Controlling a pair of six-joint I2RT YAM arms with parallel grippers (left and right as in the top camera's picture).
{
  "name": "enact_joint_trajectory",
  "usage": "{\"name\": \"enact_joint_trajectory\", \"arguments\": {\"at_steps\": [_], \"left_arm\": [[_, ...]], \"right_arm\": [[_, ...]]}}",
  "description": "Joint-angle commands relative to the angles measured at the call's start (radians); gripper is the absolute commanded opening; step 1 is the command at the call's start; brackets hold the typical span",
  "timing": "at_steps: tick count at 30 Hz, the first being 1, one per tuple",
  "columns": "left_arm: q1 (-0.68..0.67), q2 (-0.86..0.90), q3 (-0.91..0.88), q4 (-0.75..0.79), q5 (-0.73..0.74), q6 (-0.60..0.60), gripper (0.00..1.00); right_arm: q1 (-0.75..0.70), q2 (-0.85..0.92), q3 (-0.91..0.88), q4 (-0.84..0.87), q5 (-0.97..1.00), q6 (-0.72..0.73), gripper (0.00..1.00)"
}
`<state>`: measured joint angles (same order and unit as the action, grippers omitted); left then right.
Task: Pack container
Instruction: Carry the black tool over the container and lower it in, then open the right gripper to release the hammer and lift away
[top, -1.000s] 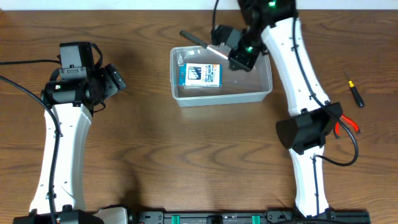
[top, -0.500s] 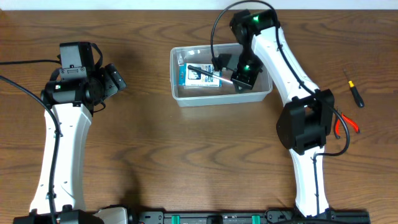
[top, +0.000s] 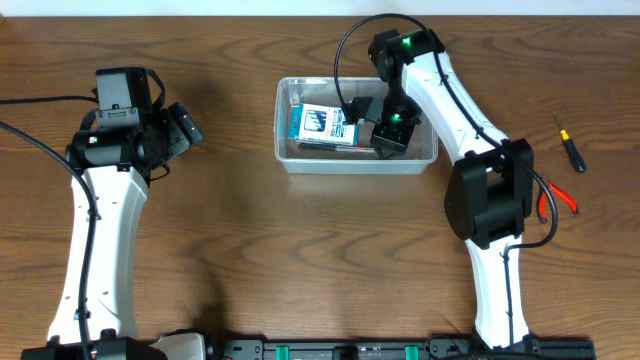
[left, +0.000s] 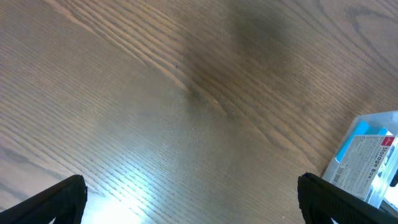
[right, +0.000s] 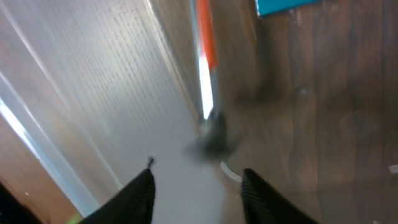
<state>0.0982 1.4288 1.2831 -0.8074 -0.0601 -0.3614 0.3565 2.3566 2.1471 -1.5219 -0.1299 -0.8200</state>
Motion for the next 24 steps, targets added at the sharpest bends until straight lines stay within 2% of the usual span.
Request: {"name": "enact_joint_trajectory", "arguments": {"at_steps": [1, 4, 7, 13, 17, 19, 22, 24], "left_arm": [[0.004, -0.003, -0.006, -0.002, -0.016, 0.017, 0.98], [0.004, -0.003, -0.006, -0.002, -0.016, 0.017, 0.98], [0.004, -0.003, -0.006, -0.002, -0.016, 0.017, 0.98], [0.004, -0.003, -0.006, -0.002, -0.016, 0.017, 0.98], [0.004, -0.003, -0.006, -0.002, -0.016, 0.017, 0.98], [0.004, -0.003, -0.006, -0.002, -0.016, 0.017, 0.98], [0.004, -0.003, -0.006, -0.002, -0.016, 0.017, 0.98], [0.004, -0.003, -0.006, -0.002, -0.016, 0.017, 0.98]], "right_arm": [[-0.005, -0.032, -0.003, 0.006, -0.001, -0.003, 0.48], [-0.006, -0.032, -0.003, 0.033, -0.001, 0.041, 0.48], [-0.012, -0.033, 0.003, 0.053, 0.000, 0.095, 0.59], [-0.038, -0.047, 0.056, 0.049, -0.001, 0.219, 0.56], [-0.080, -0.074, 0.168, 0.008, 0.015, 0.349, 0.53], [-0.125, -0.096, 0.252, -0.034, 0.066, 0.476, 0.55], [-0.197, -0.130, 0.329, -0.100, 0.077, 0.571, 0.66], [-0.253, -0.152, 0.357, -0.139, 0.078, 0.616, 0.61]]}}
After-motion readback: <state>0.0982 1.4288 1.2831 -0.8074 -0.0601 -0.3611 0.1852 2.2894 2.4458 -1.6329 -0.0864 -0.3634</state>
